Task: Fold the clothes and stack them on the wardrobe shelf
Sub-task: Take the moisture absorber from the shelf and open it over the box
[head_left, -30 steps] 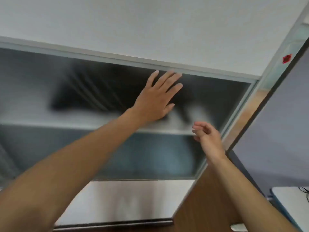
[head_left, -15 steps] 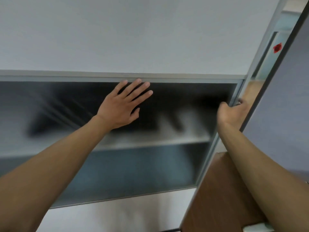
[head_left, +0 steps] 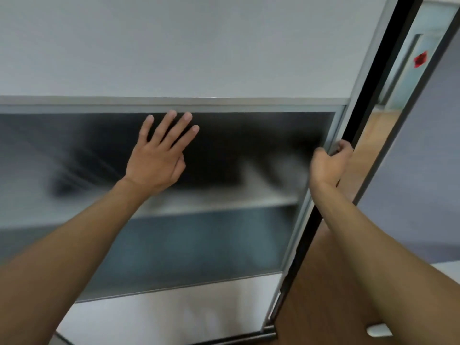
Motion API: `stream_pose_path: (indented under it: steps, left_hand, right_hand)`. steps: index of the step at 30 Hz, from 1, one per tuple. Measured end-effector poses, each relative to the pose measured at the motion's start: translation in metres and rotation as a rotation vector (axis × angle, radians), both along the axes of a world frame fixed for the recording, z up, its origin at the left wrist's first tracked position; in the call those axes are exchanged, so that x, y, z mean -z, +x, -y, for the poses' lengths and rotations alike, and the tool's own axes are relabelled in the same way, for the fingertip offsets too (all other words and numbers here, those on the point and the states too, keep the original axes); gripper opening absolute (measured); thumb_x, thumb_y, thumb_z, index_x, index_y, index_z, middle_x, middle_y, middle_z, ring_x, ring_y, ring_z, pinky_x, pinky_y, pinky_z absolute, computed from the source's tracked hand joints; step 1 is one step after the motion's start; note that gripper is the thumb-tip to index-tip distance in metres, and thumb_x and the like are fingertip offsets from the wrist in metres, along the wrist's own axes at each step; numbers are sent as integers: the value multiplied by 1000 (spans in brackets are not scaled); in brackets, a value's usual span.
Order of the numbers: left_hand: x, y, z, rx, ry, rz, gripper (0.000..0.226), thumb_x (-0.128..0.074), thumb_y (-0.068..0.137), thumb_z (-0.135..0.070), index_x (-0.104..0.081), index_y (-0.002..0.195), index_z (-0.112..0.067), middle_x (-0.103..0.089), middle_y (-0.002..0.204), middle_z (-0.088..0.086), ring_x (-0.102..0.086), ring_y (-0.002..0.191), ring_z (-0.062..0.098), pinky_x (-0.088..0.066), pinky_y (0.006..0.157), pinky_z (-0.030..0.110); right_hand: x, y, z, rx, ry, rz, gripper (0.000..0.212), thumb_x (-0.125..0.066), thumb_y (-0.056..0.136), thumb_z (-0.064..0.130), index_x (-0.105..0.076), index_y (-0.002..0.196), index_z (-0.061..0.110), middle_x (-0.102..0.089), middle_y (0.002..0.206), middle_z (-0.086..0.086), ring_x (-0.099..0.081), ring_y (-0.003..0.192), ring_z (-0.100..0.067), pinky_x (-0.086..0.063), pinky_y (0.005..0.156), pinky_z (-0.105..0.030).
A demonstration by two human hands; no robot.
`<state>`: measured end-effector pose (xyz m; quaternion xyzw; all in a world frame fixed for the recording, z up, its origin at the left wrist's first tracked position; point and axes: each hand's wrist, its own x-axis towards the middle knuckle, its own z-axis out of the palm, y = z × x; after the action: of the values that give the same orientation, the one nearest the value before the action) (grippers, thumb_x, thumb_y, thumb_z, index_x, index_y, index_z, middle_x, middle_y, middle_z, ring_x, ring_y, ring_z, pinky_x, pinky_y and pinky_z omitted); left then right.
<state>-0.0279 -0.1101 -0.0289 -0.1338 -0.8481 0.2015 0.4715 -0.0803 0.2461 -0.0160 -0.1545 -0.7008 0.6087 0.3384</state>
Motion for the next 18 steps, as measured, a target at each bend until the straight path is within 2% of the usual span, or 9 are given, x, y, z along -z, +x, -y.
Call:
stream_pose_path:
  steps: [2, 4, 7, 9, 10, 12, 14, 16, 18]
  left_hand:
    - [7, 10, 8, -55, 87, 7, 75, -41, 92, -29, -10, 160, -23, -1, 169, 2, 3, 155, 26, 2, 123, 54]
    - [10, 21, 17, -105, 177, 30, 76, -43, 90, -28, -13, 159, -20, -4, 169, 5, 6, 155, 27, -1, 122, 58]
    - [14, 38, 19, -201, 338, 71, 81, -49, 83, -27, -18, 156, -10, -5, 168, 12, 3, 154, 36, -5, 121, 63]
    - [15, 46, 14, -272, 447, 98, 89, -59, 76, -23, -20, 154, -4, -4, 166, 19, 0, 152, 44, -7, 120, 63]
    - [14, 49, 12, -296, 508, 113, 92, -62, 73, -21, -21, 153, -3, -2, 166, 22, -1, 151, 46, -10, 119, 63]
    - [17, 57, 8, -279, 598, 126, 89, -64, 70, -17, -26, 150, -7, -3, 165, 23, -2, 152, 45, -19, 115, 61]
    - [22, 64, 2, -192, 532, 132, 81, -64, 70, -14, -34, 145, -10, -12, 165, 16, -12, 152, 38, -27, 108, 56]
    - [28, 67, -12, -94, 400, 138, 69, -60, 73, -15, -44, 140, -10, -34, 157, 12, -34, 143, 33, -34, 101, 52]
    - [30, 65, -32, -49, 428, 168, 50, -55, 78, -21, -56, 128, -12, -59, 131, 8, -56, 118, 32, -41, 90, 46]
  right_hand:
    - [5, 4, 17, -33, 9, -41, 51, -60, 86, 4, -47, 135, 7, -44, 135, -14, -46, 123, -26, -33, 94, -17]
    - [10, 9, 36, -64, 26, -68, 51, -60, 84, 0, -48, 133, 8, -43, 134, -12, -45, 121, -25, -29, 84, -11]
    - [18, 20, 66, -133, 27, -105, 57, -61, 82, -5, -46, 134, 12, -43, 135, -6, -45, 122, -20, -34, 77, -2]
    - [20, 30, 85, -176, 23, -127, 60, -58, 80, -9, -47, 134, 12, -44, 134, -4, -46, 122, -20, -33, 78, 4]
    - [20, 35, 93, -204, 25, -135, 61, -56, 79, -11, -47, 135, 12, -44, 135, -5, -47, 122, -21, -34, 83, 2]
    - [22, 44, 106, -287, 39, -144, 63, -52, 77, -14, -48, 136, 11, -45, 137, -6, -47, 125, -21, -40, 99, -15]
    - [27, 51, 115, -417, 49, -150, 65, -51, 80, -14, -47, 139, 14, -44, 139, -4, -48, 129, -19, -43, 109, -31]
    - [33, 54, 120, -564, 71, -144, 65, -51, 85, -12, -46, 142, 18, -43, 142, 0, -48, 130, -14, -44, 110, -31]
    - [34, 50, 118, -709, 147, -131, 69, -48, 85, -14, -46, 145, 20, -45, 141, 1, -51, 127, -11, -46, 105, -26]
